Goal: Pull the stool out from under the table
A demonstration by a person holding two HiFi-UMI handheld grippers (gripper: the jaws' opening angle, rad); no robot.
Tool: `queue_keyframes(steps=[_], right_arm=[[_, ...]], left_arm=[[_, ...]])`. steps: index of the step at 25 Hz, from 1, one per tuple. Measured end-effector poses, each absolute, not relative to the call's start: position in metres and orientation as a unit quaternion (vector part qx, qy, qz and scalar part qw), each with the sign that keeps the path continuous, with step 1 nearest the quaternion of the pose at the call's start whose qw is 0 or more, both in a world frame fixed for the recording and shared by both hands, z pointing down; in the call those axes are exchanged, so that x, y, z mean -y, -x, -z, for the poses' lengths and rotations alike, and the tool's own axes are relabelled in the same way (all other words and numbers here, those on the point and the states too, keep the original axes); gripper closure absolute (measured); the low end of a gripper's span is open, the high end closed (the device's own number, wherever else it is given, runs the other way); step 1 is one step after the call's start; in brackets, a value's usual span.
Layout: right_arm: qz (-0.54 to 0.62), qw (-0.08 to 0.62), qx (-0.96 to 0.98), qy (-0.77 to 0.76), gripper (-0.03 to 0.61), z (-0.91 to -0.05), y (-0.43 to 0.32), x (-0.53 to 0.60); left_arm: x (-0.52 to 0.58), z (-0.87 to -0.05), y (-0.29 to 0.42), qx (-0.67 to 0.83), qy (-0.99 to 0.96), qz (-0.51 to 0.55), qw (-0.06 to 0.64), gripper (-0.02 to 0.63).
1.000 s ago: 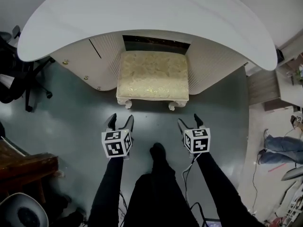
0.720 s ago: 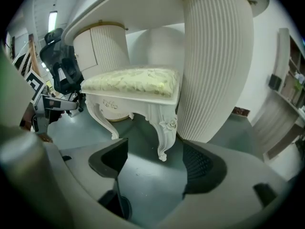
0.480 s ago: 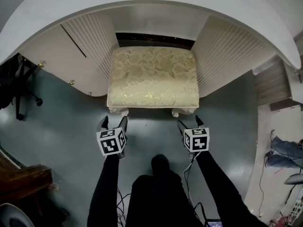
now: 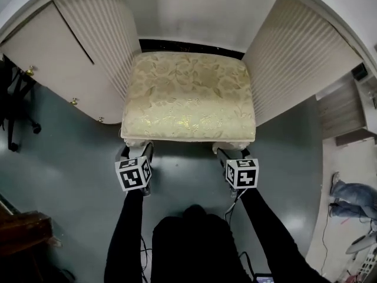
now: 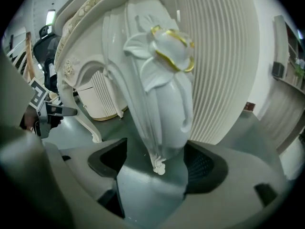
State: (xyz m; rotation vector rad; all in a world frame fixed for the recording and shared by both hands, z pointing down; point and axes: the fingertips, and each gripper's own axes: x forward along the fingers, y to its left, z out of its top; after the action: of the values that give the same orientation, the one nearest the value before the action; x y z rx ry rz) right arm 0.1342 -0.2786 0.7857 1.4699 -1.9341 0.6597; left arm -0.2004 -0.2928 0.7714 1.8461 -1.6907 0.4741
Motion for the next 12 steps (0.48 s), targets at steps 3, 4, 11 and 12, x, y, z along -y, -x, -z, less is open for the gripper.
queue_keyframes(steps=[3, 4, 11, 12], right_arm=[[-0.232, 0.293, 0.736, -0.565, 0.213, -0.787, -0.132, 0.288], [-0.223, 0.288, 0.736, -0.57, 0.213, -0.786, -0.131, 0.293], [-0.205, 0.277, 0.737, -0.582, 0.265, -0.786, -0.135, 0.305], [-0.2, 0.277, 0.736, -0.584, 0.301, -0.786, -0.138, 0.307]], left_arm=[[0.299, -0.781, 0.202, 0.64, -0.69, -0.172, 0.291, 0.261], [0.302, -0.782, 0.203, 0.642, -0.689, -0.172, 0.289, 0.261], [0.316, -0.784, 0.202, 0.64, -0.699, -0.173, 0.267, 0.267], [0.318, -0.782, 0.201, 0.64, -0.701, -0.173, 0.262, 0.272]])
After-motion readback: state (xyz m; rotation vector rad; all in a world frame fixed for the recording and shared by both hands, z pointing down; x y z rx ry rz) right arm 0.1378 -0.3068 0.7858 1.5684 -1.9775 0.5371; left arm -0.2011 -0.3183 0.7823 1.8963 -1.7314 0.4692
